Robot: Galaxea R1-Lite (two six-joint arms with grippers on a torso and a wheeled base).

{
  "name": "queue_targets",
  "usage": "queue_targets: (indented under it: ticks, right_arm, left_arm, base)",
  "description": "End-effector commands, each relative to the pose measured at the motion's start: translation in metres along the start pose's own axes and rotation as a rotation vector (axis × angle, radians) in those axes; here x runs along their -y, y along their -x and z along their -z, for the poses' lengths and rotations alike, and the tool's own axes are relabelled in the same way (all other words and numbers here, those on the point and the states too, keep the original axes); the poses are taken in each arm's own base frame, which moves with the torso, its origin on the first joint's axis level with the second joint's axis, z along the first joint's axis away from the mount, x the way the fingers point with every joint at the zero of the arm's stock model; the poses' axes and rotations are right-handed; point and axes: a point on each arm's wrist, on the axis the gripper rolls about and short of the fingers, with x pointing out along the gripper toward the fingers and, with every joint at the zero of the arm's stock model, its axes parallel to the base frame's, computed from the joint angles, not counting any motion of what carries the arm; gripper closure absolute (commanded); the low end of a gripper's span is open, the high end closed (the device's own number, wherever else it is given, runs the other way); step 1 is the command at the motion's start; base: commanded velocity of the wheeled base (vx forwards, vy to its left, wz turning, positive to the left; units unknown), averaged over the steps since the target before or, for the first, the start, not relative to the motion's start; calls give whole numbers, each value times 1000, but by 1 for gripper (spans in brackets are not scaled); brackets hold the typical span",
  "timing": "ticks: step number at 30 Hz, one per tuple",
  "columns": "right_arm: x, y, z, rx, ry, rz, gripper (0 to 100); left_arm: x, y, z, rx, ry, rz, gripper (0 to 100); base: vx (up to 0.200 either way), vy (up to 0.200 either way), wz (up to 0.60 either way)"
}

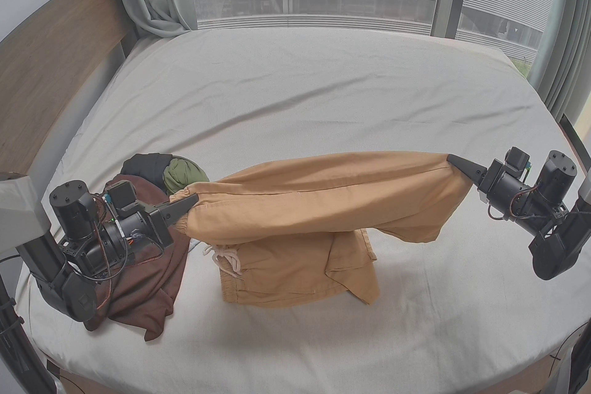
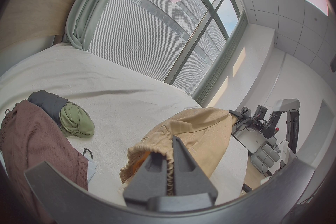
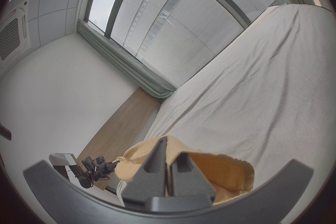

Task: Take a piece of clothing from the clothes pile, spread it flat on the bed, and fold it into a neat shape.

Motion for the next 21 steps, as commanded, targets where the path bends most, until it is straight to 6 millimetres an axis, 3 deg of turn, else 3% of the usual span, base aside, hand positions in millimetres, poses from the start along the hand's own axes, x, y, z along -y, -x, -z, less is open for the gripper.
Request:
queue_targets:
  ticks: [1, 12, 21]
  right_arm:
    - [6, -2, 2, -5, -7, 11, 100]
    - [21, -5, 9, -20, -26, 44, 100]
    - [21, -4, 8, -18, -26, 42, 100]
  left_arm:
    - [-1, -1, 0, 4, -3, 0, 100]
    - [3, -1, -8, 30, -25, 10, 100]
    - [1, -2, -11, 43, -33, 10, 100]
  base:
    - [0, 0, 0]
    - [0, 0, 0]
    - [0, 0, 0]
